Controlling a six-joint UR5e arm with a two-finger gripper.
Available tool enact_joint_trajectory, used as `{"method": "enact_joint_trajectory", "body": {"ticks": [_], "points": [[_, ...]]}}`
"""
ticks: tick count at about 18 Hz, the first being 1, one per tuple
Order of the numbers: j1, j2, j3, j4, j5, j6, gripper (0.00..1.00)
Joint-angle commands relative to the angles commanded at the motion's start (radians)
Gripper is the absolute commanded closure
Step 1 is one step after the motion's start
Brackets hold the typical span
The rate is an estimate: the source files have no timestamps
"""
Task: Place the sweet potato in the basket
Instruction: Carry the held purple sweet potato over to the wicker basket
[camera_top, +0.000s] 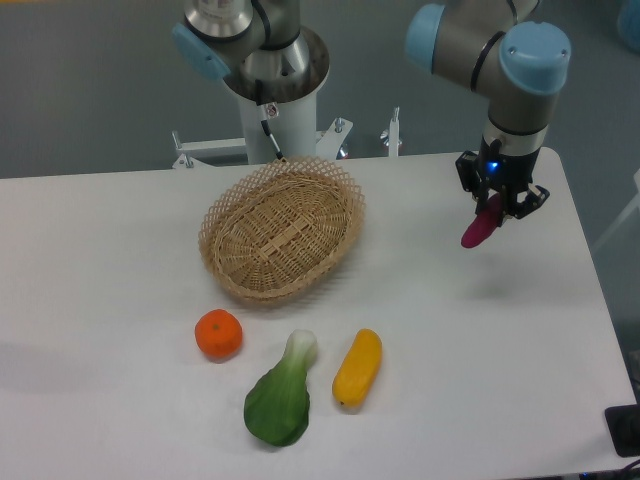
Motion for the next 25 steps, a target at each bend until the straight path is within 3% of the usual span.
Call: {"method": "enact_joint_trajectory", "body": {"ticks": [11,18,25], "points": [[-0.034,0.003,-0.008,-0.008,-0.008,-0.041,0.93],[-0.156,0.021,-0.031,-0.008,-0.005,-0.109,0.92],[-0.342,0.132,-0.135,-0.009,-0.003,-0.205,0.92]]}}
